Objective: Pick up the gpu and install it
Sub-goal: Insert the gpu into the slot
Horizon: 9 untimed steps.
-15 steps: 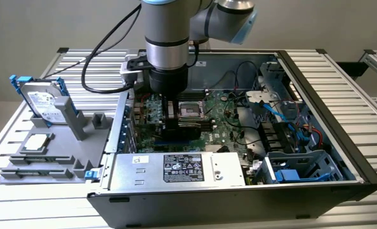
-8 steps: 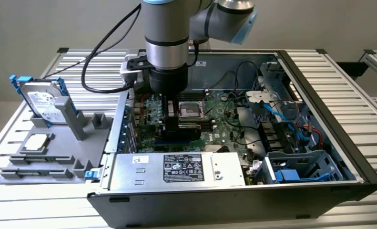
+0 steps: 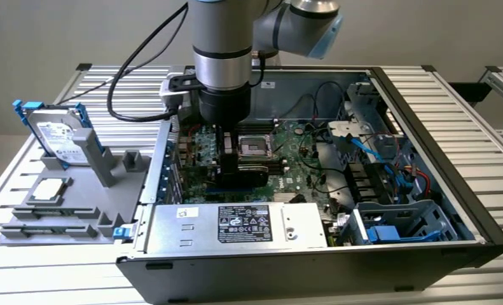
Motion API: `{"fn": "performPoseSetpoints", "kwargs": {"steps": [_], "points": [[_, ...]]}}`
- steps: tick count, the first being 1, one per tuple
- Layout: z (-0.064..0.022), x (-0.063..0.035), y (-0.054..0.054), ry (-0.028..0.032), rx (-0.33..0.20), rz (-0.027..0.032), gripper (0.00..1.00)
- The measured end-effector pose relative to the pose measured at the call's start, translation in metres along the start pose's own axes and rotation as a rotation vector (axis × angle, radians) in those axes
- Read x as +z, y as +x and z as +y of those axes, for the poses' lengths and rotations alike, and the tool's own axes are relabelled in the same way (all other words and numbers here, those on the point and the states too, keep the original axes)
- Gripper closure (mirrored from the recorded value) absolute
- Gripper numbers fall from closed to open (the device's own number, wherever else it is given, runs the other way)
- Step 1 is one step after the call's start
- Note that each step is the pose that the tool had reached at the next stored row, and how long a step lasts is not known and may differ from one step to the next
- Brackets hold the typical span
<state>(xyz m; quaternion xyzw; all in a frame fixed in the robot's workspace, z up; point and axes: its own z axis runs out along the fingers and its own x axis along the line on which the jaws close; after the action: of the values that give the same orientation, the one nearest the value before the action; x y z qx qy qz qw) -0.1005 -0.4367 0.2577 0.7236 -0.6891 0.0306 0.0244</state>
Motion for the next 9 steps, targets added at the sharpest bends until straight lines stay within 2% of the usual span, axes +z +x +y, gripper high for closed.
{"fn": "performPoseSetpoints", "kwargs": {"steps": [3, 7, 9], "points": [[0.0000, 0.0001, 0.0020, -0.0001, 0.000, -0.0013, 0.42], [-0.0010, 0.0003, 0.0051, 0.0002, 0.000, -0.0075, 0.42], [-0.0011, 0.0003, 0.0051, 0.0003, 0.000, -0.0088, 0.42]]}}
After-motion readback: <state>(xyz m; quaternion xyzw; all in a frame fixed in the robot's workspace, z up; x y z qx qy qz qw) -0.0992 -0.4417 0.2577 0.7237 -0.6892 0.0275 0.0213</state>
